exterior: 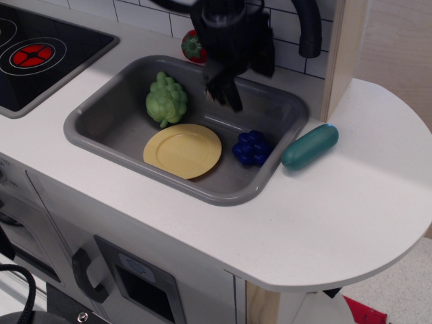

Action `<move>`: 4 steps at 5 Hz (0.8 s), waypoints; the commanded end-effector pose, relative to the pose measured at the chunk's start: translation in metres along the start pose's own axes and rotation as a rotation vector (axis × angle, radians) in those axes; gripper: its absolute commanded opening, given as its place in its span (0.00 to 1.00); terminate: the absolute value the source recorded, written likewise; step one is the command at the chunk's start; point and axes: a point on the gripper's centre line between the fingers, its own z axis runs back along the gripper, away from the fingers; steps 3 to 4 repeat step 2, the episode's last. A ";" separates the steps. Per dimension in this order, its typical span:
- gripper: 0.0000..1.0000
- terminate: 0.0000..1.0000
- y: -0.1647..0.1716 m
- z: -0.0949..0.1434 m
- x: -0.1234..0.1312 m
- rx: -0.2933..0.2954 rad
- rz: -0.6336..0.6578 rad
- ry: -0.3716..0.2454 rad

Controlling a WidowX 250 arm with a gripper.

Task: Take blueberries off plate sink

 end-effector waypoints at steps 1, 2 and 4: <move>1.00 0.00 -0.012 0.037 0.015 -0.058 0.005 -0.018; 1.00 1.00 -0.012 0.037 0.015 -0.058 0.005 -0.018; 1.00 1.00 -0.012 0.037 0.015 -0.058 0.005 -0.018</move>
